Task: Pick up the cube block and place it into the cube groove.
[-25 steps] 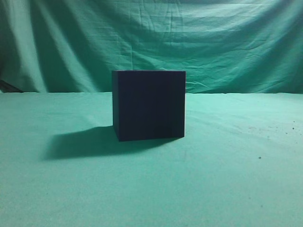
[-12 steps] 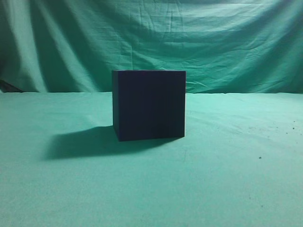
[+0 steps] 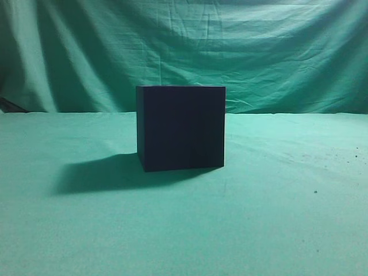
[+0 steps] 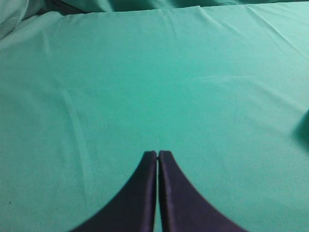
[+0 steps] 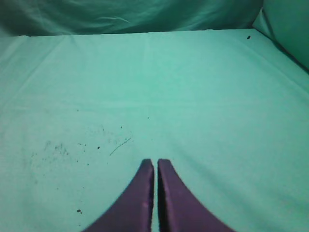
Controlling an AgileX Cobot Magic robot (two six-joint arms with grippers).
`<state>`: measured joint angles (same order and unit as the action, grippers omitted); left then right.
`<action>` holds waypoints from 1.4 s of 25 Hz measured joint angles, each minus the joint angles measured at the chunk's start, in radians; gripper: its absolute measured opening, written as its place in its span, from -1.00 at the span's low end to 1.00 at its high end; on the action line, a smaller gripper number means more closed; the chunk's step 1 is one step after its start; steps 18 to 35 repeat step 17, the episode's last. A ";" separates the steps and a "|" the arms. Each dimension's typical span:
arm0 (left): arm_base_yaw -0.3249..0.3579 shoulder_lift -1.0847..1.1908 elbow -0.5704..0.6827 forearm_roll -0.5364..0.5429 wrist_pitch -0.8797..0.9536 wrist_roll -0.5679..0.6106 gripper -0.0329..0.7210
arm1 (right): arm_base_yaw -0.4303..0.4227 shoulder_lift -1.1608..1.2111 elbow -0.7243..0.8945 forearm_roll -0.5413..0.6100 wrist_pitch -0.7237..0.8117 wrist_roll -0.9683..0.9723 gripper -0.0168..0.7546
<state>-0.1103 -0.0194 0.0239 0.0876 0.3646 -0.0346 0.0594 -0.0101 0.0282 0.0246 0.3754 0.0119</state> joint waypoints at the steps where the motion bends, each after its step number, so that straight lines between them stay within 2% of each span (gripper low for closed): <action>1: 0.000 0.000 0.000 0.000 0.000 0.000 -0.91 | 0.000 0.000 0.000 0.000 0.006 0.000 -0.96; 35: 0.000 0.000 0.000 0.000 0.000 0.000 -0.91 | 0.000 0.000 0.000 0.003 0.012 -0.002 -0.96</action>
